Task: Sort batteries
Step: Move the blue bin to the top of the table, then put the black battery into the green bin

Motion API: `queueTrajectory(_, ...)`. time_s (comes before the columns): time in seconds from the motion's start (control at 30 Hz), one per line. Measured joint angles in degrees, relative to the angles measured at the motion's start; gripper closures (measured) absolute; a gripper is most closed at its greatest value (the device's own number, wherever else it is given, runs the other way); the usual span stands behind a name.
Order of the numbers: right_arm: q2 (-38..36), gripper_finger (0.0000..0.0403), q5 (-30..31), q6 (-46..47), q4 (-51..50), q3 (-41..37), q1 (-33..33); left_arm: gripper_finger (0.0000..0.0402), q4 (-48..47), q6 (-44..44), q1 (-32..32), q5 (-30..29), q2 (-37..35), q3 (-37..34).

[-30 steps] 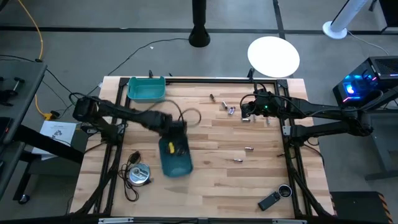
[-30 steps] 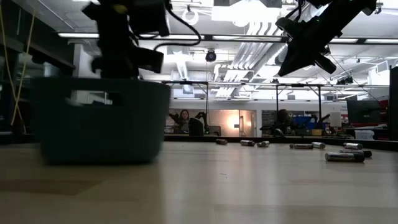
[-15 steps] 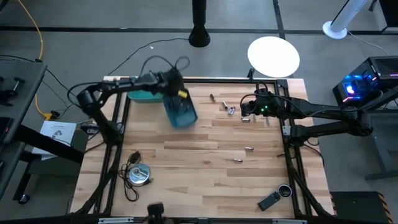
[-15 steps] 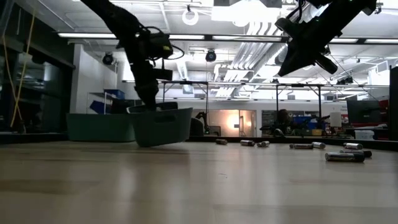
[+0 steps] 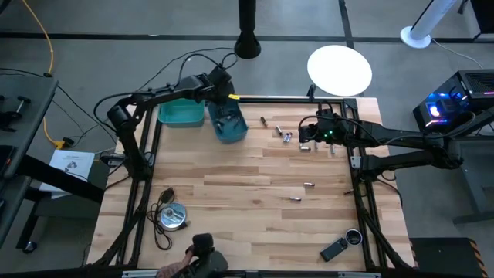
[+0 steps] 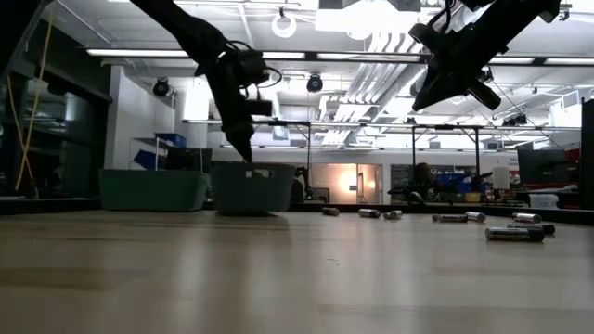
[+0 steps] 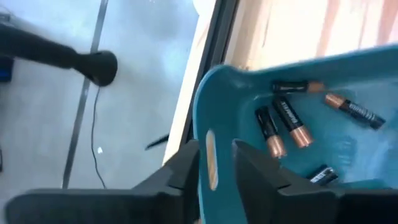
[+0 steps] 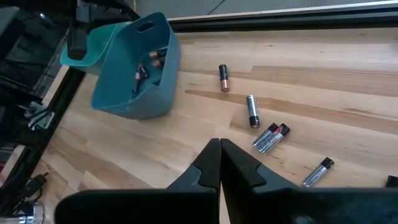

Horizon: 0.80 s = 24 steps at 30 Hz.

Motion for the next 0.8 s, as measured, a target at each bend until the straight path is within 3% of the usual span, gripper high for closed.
queueTrajectory(0.23,0.0,0.0402,-0.08,0.66,2.28,-0.02,-0.05,0.0249,-1.61,-4.06,-1.38,-0.91,-1.18,-0.07)
queueTrajectory(0.4,3.26,0.0402,-4.85,-7.82,16.23,0.0,-2.94,0.0242,-2.83,-16.8,-2.79,12.77,-8.34,-0.07)
queueTrajectory(0.5,9.24,0.0402,-7.78,-8.62,22.58,0.17,-5.49,0.0241,-1.69,-25.37,-3.43,20.84,-14.53,-0.07)
queueTrajectory(0.6,17.44,0.0402,-10.84,-11.33,22.9,3.05,-7.62,0.0241,-0.01,-31.08,-5.53,24.63,-21.95,-0.07)
queueTrajectory(0.8,33.05,0.04,-11.78,-25.03,13.43,15.22,-10.57,0.0241,5.08,-39.45,-13.28,22.45,-35.32,-2.34)
